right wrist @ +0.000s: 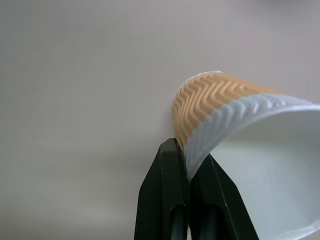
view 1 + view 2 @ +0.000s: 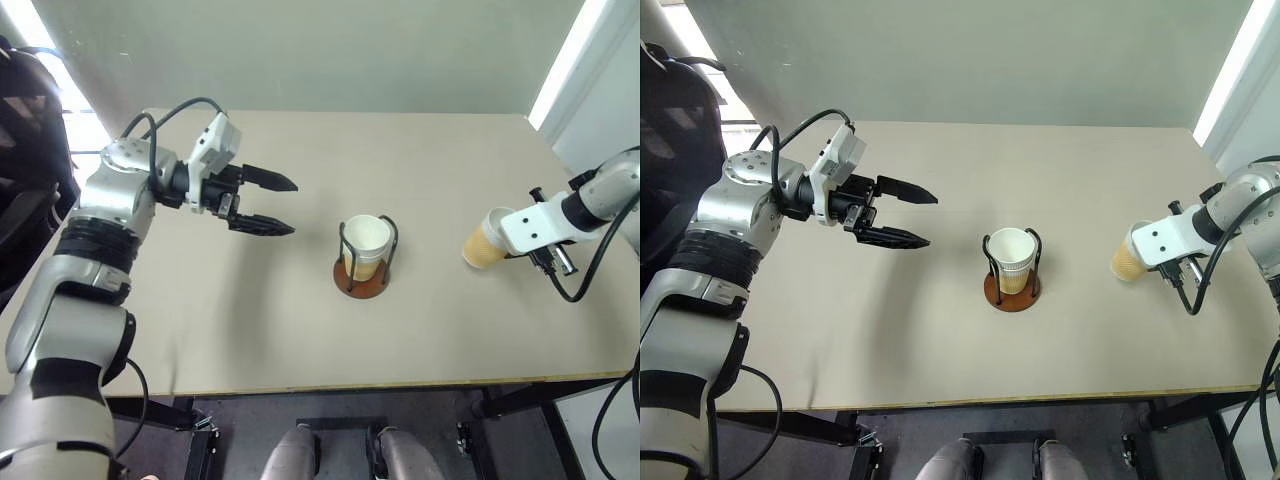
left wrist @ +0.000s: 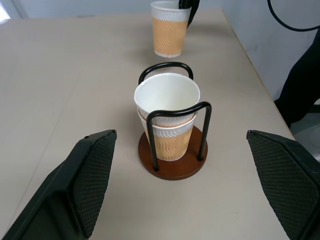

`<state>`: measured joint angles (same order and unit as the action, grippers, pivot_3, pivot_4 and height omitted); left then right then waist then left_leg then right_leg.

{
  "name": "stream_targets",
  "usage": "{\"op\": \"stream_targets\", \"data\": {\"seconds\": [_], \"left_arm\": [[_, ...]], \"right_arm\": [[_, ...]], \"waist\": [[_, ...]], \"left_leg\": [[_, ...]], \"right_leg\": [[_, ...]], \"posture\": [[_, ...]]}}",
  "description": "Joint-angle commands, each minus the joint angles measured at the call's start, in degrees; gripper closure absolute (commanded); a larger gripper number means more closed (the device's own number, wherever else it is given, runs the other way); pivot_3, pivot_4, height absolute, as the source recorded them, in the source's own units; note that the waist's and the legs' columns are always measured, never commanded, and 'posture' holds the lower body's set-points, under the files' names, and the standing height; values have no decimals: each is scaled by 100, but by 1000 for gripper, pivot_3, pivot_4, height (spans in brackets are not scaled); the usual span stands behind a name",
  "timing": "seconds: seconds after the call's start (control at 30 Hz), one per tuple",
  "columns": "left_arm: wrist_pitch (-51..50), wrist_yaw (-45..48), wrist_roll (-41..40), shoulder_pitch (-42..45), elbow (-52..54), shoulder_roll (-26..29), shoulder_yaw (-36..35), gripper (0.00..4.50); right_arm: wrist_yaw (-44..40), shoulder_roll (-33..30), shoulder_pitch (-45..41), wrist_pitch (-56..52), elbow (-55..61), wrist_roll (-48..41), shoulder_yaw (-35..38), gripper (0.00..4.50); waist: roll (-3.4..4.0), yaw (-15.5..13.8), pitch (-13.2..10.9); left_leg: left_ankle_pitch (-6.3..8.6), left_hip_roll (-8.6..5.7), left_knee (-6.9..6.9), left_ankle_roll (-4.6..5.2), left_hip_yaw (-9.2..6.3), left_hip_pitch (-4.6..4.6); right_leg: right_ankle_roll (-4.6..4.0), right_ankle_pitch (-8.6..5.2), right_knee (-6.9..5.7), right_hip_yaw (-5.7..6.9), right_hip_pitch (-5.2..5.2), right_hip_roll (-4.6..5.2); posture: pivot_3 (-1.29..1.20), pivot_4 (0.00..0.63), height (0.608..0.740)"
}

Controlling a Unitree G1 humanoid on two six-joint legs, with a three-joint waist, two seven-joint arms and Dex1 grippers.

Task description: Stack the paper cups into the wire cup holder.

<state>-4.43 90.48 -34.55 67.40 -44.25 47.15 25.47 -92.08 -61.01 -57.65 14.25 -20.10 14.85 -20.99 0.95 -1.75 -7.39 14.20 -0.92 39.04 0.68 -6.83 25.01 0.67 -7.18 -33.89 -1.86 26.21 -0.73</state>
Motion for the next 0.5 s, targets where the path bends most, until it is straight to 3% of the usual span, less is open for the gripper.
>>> {"op": "stream_targets", "data": {"seconds": [0.03,0.5], "left_arm": [[307,202,-184,109,-172,1,111,0],[663,202,-246,90,-461,-284,548,0]], "right_arm": [[-42,-29,-411,-190,437,-193,38,4484],[-42,543,-1493,-490,771,-218,-292,4484]], "waist": [[0,7,0],[0,11,0]], "left_leg": [[-1,2,-2,-4,-1,0],[-8,2,-1,-14,-7,2]], "right_leg": [[-3,-2,-1,2,2,-1],[-10,-6,-9,9,6,-1]], "posture": [[0,150,740],[0,150,740]]}}
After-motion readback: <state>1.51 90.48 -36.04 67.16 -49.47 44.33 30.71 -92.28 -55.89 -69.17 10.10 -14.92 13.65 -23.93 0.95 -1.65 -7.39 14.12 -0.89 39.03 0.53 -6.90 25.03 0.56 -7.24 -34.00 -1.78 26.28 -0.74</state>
